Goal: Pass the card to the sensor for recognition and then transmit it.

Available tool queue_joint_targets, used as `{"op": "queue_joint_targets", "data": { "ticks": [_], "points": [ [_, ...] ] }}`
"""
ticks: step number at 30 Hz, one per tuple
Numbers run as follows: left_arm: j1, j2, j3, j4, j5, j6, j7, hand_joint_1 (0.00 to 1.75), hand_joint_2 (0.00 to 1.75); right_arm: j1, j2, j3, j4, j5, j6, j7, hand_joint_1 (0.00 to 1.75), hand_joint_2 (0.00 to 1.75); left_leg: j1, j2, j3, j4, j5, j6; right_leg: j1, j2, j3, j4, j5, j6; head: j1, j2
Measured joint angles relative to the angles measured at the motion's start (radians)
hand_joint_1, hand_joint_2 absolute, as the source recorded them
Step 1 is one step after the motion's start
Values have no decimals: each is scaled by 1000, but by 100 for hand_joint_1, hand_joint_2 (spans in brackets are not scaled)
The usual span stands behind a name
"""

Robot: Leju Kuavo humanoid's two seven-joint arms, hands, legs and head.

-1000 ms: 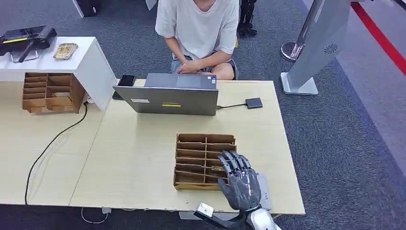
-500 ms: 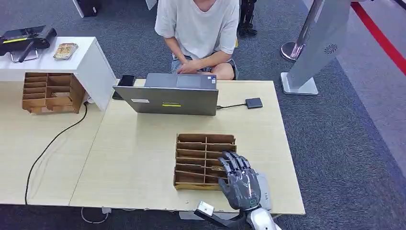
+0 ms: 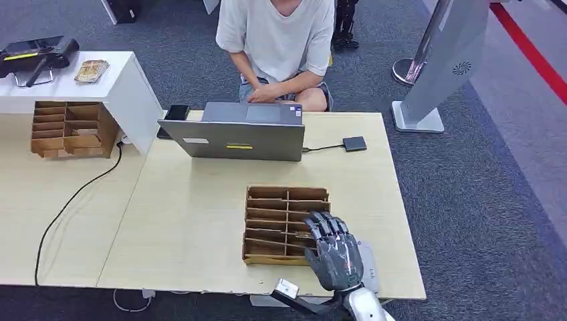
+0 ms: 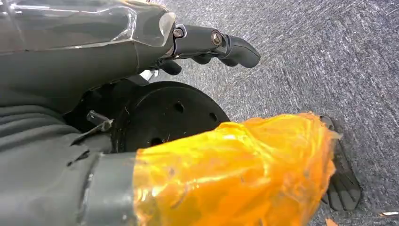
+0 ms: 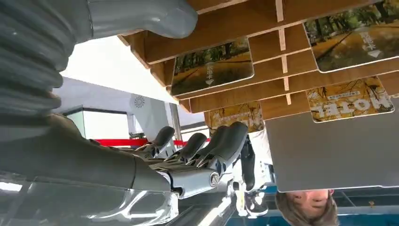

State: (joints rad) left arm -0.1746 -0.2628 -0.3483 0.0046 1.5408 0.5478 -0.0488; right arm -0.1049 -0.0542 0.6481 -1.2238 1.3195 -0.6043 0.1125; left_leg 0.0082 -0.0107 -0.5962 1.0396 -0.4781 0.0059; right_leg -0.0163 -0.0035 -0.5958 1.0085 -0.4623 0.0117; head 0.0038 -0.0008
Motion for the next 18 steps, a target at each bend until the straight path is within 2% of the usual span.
{"op": "queue_joint_targets", "data": {
  "ticks": [9,15,18],
  "points": [
    [-1,0,-10,0,0,0,3,0,0,-11,2,4,18,-5,6,0,52,175,0,0,0,0,0,0,0,0,0,0,0,0,0,0],
    [-2,0,-17,0,0,0,6,0,0,-17,2,12,25,-11,7,0,63,175,0,0,0,0,0,0,0,0,0,0,0,0,0,0],
    [-2,0,-21,0,0,0,9,0,0,-23,5,18,32,-12,8,-1,63,175,0,0,0,0,0,0,0,0,0,0,0,0,0,0]
  ]
}}
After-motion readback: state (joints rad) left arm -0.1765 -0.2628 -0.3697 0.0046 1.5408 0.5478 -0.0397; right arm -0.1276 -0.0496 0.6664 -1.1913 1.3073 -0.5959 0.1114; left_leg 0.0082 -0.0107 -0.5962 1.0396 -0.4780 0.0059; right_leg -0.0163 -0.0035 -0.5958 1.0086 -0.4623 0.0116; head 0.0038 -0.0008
